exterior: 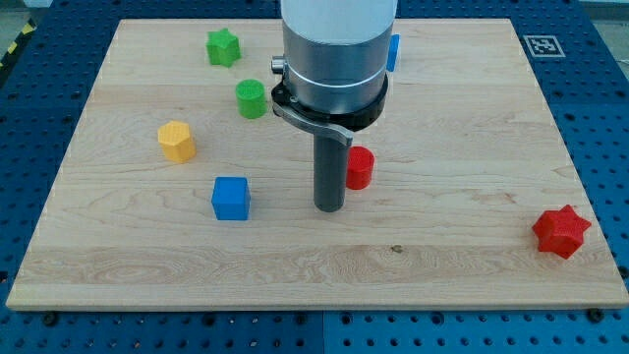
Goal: Move the red circle diagonal bottom right to the yellow heart
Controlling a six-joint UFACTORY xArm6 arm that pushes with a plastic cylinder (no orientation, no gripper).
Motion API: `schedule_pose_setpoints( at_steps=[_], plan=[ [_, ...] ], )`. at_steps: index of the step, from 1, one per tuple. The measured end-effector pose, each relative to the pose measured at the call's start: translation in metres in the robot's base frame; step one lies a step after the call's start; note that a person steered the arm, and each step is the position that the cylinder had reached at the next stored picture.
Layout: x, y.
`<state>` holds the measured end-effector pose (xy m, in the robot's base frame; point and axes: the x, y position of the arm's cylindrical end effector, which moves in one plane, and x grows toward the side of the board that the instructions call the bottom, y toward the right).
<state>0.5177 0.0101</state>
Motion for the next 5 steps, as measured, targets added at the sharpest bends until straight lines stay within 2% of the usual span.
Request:
schedule_pose_setpoints(
  at_steps=[2,3,4,5],
  plan=[
    [-0.001,-0.003],
    [-0.014,-0.006],
    [-0.045,-0.017],
    [-0.047,0.013]
  ],
)
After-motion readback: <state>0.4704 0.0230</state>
